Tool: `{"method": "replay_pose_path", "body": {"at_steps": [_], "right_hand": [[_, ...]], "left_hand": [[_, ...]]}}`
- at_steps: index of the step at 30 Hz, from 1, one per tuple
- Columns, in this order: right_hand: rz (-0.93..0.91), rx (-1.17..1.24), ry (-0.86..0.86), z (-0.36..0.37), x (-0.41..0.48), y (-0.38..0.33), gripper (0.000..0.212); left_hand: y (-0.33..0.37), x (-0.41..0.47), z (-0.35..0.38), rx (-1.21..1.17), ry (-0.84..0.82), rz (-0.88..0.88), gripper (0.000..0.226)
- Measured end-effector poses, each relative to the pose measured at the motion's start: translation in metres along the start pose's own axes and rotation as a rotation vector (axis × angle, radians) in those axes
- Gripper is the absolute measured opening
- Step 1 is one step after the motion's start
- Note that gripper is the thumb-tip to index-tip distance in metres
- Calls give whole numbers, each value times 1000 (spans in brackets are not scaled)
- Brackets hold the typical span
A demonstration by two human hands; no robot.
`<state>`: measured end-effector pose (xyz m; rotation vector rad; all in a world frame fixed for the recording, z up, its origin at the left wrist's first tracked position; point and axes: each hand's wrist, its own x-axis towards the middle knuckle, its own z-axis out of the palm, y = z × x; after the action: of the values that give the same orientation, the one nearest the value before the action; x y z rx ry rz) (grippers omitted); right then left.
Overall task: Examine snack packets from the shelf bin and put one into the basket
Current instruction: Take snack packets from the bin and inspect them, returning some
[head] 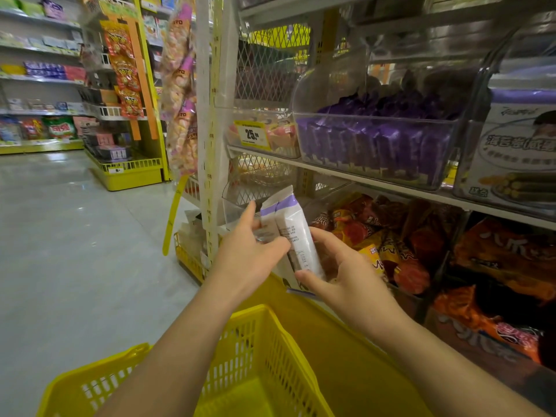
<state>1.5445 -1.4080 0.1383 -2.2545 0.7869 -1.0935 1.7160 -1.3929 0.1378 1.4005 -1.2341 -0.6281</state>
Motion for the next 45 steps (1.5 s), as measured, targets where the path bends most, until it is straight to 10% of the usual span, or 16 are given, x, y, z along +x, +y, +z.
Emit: {"method": "replay_pose_path", "body": {"at_steps": [15, 32, 45], "right_hand": [[-8, -30, 2, 0, 0, 2, 57], [147, 361, -18, 0, 2, 12, 49], [136, 234, -30, 5, -1, -3, 35]], "left_hand": [[-9, 4, -5, -10, -21, 57, 55], [-23, 3, 0, 12, -368, 44, 108], [-1, -17, 9, -513, -371, -119, 47]]}}
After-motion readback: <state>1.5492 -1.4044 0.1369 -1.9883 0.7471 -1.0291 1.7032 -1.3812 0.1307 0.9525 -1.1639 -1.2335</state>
